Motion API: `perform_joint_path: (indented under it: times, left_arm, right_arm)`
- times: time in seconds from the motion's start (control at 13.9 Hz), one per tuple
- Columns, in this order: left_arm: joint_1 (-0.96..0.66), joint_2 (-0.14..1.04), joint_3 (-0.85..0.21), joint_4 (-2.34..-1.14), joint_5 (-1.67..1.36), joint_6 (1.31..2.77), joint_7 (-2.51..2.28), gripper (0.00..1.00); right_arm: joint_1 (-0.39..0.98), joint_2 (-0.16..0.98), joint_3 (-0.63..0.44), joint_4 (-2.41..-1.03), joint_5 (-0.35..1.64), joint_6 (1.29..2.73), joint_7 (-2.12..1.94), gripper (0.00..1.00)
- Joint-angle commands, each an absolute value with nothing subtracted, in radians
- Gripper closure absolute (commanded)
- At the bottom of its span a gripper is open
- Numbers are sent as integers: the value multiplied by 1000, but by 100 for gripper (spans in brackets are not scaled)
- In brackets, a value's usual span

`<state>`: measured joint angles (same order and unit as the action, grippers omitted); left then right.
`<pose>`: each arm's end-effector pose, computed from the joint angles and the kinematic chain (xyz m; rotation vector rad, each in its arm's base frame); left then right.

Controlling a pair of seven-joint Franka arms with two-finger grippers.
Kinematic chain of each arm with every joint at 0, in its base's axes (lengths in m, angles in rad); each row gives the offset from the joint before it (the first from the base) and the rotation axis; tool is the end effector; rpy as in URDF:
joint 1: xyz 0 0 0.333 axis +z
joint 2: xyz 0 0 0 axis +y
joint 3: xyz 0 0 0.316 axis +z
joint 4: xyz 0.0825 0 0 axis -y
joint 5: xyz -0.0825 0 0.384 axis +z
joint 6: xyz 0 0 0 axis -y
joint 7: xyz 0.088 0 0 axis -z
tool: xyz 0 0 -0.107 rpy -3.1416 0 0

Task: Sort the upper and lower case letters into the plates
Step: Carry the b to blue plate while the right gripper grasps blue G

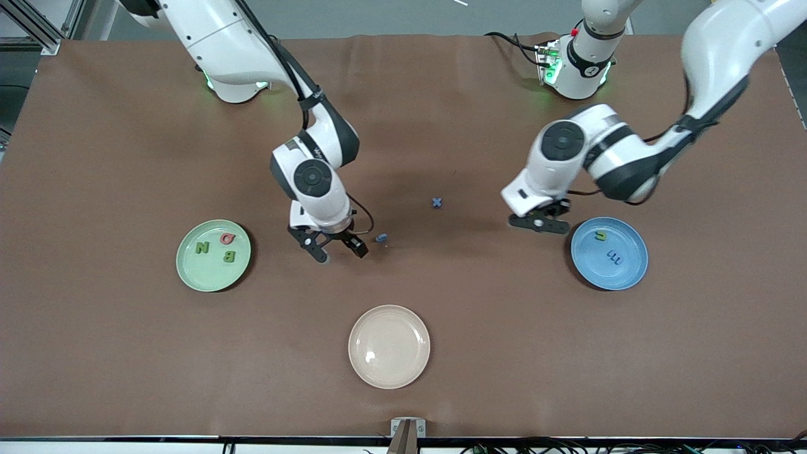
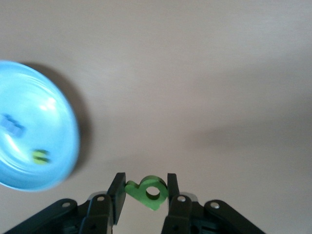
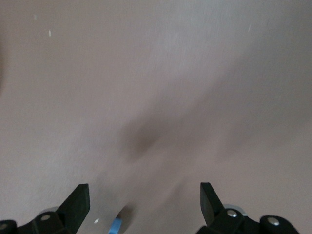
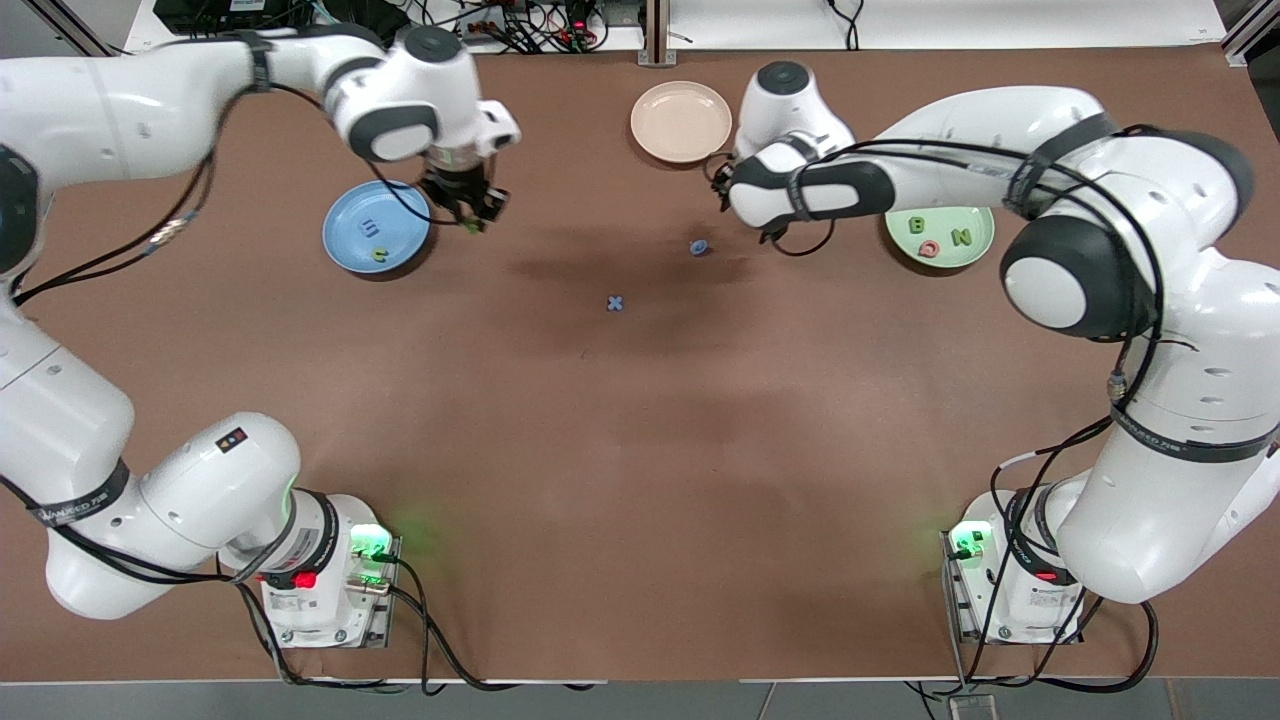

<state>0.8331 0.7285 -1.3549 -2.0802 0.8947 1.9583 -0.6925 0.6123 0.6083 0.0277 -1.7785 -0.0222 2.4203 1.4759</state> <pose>0.5162 -0.2062 0.3006 -2.9878 0.4246 0.0725 0.5328 0.3947 0.2181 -2.8508 1.2470 -0.0247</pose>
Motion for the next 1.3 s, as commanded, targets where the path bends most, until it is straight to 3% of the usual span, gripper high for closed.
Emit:
perform_joint_path:
  times: [0.0,0.14,0.43,0.65,1.22]
  left_arm:
    - [940,707,-1368,-2099,888,1956,-511,90]
    - [989,710,-1355,-2085,908,1973,-383,90]
    - [1000,713,-1212,-2088,959,2129,-273,90]
    - [924,729,-1102,-2072,1018,2206,-261,90]
    - [835,744,-931,-2072,1051,2375,-249,90]
  right_arm:
    - [666,669,18,-1713,-28,2418,1554,3]
    - [670,669,18,-1713,-23,2419,1555,14]
    - [689,673,18,-1713,-28,2424,1595,33]
    - [696,676,18,-1713,-29,2428,1595,52]
    - [710,701,18,-1713,-25,2479,1595,53]
